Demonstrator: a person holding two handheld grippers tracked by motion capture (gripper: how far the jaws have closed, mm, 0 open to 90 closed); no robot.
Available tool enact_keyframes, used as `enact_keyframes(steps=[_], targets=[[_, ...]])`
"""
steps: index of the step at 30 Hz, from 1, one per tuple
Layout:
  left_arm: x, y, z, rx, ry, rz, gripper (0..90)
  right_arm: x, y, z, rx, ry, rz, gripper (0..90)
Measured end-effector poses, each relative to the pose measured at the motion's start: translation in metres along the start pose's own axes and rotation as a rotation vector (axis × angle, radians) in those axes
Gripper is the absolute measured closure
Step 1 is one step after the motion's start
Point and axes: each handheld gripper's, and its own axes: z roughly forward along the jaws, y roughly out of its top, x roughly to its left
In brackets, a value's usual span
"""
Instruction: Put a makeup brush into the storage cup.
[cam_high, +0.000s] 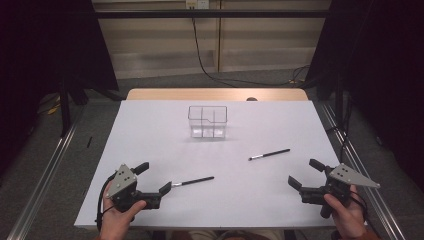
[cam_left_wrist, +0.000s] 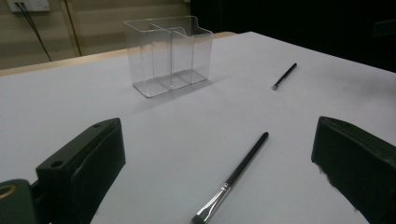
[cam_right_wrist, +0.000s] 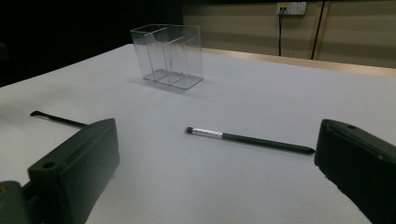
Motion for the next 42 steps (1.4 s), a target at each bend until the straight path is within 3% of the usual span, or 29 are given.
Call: enact_keyframes(steps=[11,13,20,29,40,42], targets=[[-0.001,0.01,0.018,0.02,-0.018,0.017,3.4,0.001,0.0,0.001,0.004,0.003,0.002,0.0],[-0.002,0.012,0.02,0.021,-0.04,0.029,3.4,0.001,0.0,0.0,0.006,0.007,0.004,0.0],[0.0,0.016,0.03,0.023,-0.059,0.034,3.3,0.001,0.0,0.0,0.004,0.008,0.002,0.0],[0.0,0.021,0.043,0.036,-0.051,0.035,3.4,0.0,0.0,0.001,0.011,0.01,0.002,0.0],[0.004,0.036,0.061,0.068,-0.075,0.053,3.6,0.0,-0.001,0.002,0.012,0.013,0.001,0.0],[0.004,0.037,0.064,0.112,-0.091,0.056,3.6,0.0,-0.001,0.002,0.016,0.017,0.001,0.0]])
